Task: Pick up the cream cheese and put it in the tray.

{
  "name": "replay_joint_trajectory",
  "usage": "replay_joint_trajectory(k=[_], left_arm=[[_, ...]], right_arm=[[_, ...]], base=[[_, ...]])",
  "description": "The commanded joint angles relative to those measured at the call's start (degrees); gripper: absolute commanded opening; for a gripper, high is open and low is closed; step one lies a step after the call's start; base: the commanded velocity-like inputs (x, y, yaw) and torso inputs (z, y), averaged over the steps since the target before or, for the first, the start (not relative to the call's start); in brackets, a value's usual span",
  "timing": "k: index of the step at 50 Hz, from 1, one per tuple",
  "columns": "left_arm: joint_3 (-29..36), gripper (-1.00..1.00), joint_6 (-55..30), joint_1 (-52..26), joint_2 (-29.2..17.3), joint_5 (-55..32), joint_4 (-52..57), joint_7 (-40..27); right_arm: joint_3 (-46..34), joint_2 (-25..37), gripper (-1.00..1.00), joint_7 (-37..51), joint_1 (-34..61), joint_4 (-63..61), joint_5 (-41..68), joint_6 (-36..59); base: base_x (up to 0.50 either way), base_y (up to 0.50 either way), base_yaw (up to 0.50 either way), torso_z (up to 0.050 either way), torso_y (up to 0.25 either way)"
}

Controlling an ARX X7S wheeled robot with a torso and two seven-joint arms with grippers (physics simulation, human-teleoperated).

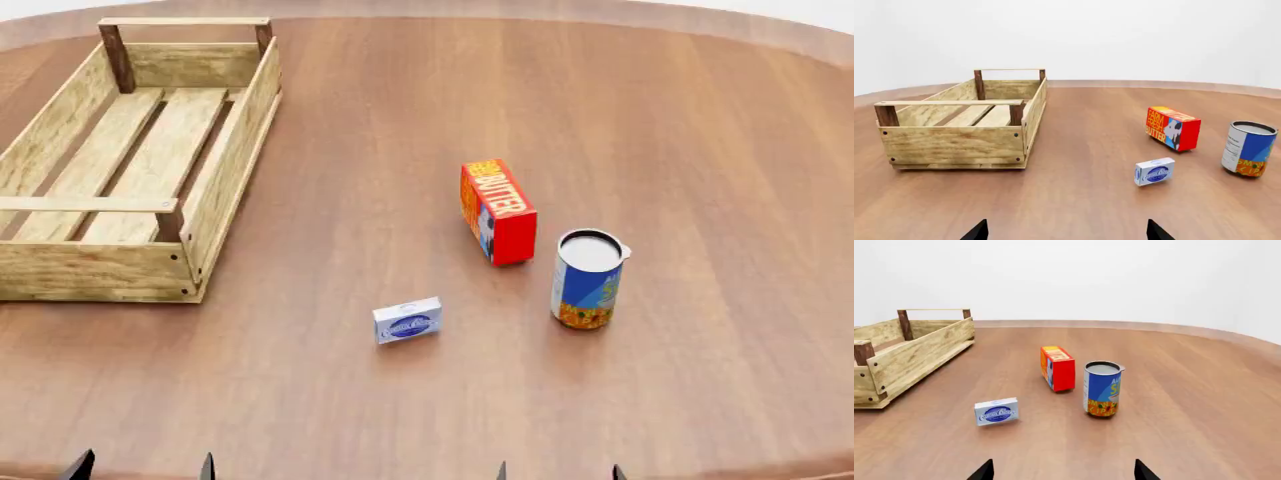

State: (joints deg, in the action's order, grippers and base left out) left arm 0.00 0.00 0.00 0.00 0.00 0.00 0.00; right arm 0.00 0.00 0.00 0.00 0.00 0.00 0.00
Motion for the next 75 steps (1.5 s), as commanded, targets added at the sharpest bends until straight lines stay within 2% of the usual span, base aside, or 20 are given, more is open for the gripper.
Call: replay_joint_trajectory(k=[1,16,23,30,44,50,56,62,75], left_arm=[[1.83,1.00,0.24,-0.03,-1.60,-1.60,-0.22,-1.83],[4.06,1.00,0.26,0.45,-3.45,-3.39,1.15,-3.85],[5.00,1.00,3.91,1.88,-4.02,0.69,3.12,-7.94],[5.94,1.00,13.44,5.57,-4.65,6.18,7.38,-12.86],[6.55,1.00,22.69,13.71,-5.49,11.58,19.13,-18.89],[6.56,1.00,24.85,14.98,-6.17,11.90,20.78,-20.30],[6.07,1.00,31.09,16.09,-6.79,14.37,20.73,-23.50],[6.17,1.00,32.75,16.09,-7.35,14.69,20.23,-24.61],[6.26,1.00,34.35,16.69,-7.67,16.78,20.66,-26.79]], right_arm=[[-2.20,1.78,1.00,2.19,0.00,0.44,1.79,-0.47],[-3.91,3.44,1.00,4.36,0.07,-0.13,3.70,-0.26],[-4.26,4.05,1.00,5.79,-0.61,-1.46,3.57,-1.91],[-5.58,4.55,1.00,7.82,-2.70,-4.33,0.64,-9.50],[-7.45,5.75,1.00,12.25,-8.85,-15.18,-5.90,-16.89],[-7.62,6.28,1.00,13.72,-11.06,-18.85,-6.85,-19.95],[-6.89,6.36,1.00,18.07,-13.44,-21.06,-11.65,-28.37],[-7.03,6.97,1.00,19.48,-13.75,-20.87,-12.42,-31.75],[-7.32,7.10,1.00,21.29,-13.45,-20.64,-14.47,-31.60]], base=[[0.00,0.00,0.00,0.000,0.000],[0.00,0.00,0.00,0.000,0.000],[0.00,0.00,0.00,0.000,0.000],[0.00,0.00,0.00,0.000,0.000],[0.00,0.00,0.00,0.000,0.000],[0.00,0.00,0.00,0.000,0.000],[0.00,0.00,0.00,0.000,0.000],[0.00,0.00,0.00,0.000,0.000],[0.00,0.00,0.00,0.000,0.000]])
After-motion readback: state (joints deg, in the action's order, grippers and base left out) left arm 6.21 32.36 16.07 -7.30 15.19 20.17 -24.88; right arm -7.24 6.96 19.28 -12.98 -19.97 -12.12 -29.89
